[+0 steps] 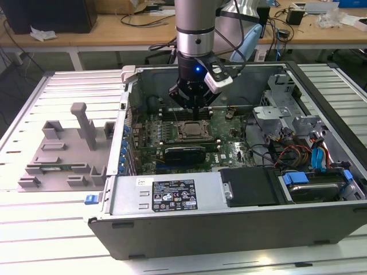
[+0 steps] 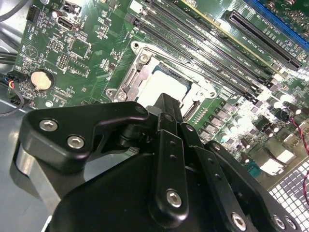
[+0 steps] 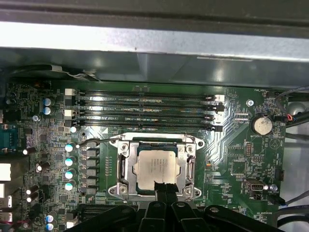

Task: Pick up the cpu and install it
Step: 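Install the first cpu locking lever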

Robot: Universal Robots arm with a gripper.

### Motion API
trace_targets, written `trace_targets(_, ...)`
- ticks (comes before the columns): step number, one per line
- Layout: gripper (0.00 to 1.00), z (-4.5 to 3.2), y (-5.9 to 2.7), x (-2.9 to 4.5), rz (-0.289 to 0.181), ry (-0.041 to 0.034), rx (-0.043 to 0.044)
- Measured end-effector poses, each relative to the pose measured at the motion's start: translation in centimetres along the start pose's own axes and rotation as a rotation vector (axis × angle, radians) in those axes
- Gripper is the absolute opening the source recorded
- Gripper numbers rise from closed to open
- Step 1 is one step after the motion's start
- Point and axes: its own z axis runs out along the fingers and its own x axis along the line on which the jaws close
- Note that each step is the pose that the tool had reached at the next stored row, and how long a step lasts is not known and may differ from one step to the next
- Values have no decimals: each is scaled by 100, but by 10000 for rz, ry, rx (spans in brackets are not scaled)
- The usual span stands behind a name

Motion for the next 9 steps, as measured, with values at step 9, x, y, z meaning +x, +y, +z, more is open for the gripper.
trace_targets(9, 11, -108, -7, -4, 0, 0, 1)
